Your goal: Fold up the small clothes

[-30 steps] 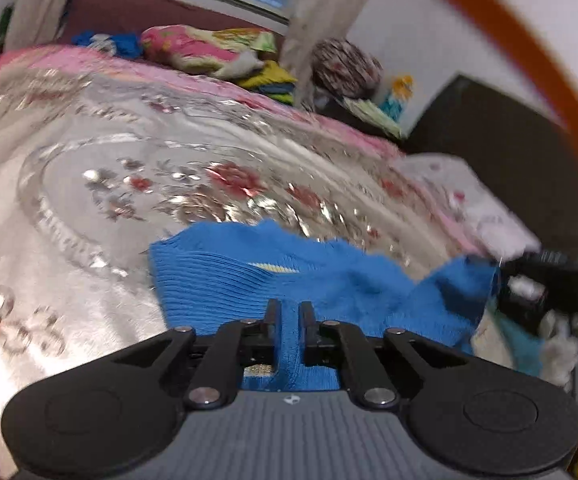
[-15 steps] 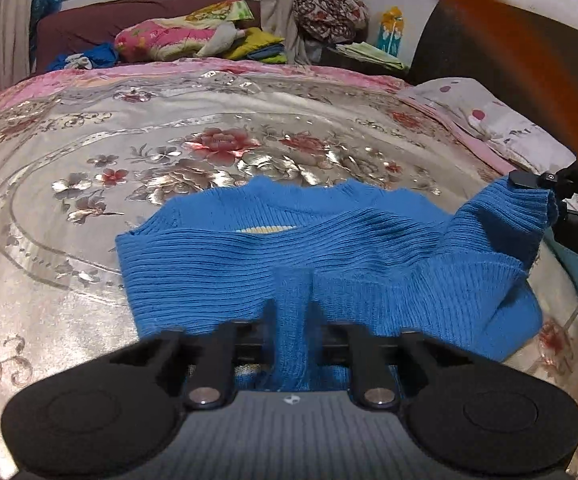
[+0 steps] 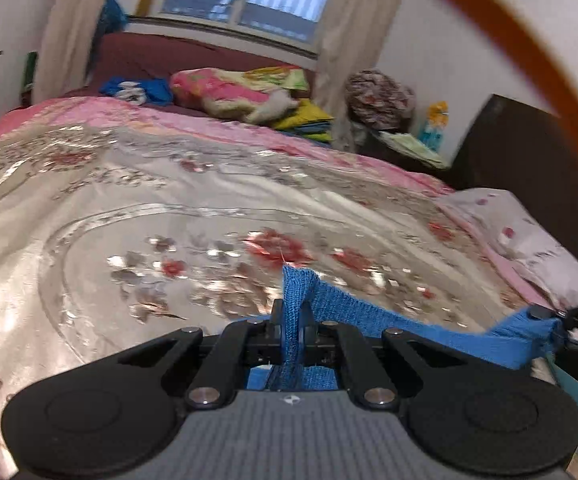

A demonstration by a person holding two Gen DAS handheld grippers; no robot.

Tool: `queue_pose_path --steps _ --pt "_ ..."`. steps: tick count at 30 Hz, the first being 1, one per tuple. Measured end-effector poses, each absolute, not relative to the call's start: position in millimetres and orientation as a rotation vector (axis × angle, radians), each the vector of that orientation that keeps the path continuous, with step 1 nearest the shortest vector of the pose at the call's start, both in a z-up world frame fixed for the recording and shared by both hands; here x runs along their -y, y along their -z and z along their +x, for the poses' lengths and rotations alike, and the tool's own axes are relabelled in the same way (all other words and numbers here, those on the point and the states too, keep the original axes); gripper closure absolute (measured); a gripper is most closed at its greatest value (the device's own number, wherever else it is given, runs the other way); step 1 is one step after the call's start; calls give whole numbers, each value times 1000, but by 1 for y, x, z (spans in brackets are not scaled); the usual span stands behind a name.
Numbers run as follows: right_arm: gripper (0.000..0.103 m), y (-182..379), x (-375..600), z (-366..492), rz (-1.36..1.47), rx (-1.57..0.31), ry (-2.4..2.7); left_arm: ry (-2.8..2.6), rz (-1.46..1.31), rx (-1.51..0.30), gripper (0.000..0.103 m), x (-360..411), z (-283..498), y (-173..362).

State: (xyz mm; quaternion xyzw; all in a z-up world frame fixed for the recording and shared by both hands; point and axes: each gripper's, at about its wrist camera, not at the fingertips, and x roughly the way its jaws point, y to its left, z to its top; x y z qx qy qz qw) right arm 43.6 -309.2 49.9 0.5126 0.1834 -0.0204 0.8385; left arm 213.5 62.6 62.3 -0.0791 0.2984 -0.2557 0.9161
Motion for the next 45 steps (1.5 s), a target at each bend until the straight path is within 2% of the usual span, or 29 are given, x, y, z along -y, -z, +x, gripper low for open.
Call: queue_pose_path --steps 3,5,7,8,11,15,20,23,27,31,37,45 --pt "88 -39 309 52 1087 -416 62 477 -143 -647 90 -60 225 -44" --pt "84 -34 310 51 1064 -435 87 450 -128 -667 90 -59 229 -34" --pt "71 -32 313 48 1059 -427 113 434 -128 -678 90 -61 228 -26" --pt "70 -32 315 45 1059 -413 121 428 -130 -680 90 -63 228 -23" --pt "70 -35 317 41 1024 -392 137 410 -144 -685 90 -69 228 -22" --pt "70 -36 307 44 884 -461 196 393 -172 -691 88 -78 224 -25" --pt "70 -26 296 50 776 -577 223 412 -186 -689 77 -87 207 -29" --pt "70 -19 293 55 756 -621 212 432 -193 -714 71 -87 200 -25" --pt "70 -10 290 60 735 -660 221 448 -169 -741 69 -81 192 -17" --pt "77 -14 295 56 745 -657 213 465 -179 -752 68 -76 187 -14" --pt "74 -17 304 44 745 -659 198 492 -188 -737 67 -78 175 -19" --pt "74 -15 287 48 676 -718 164 504 -115 -737 56 -75 151 -15"
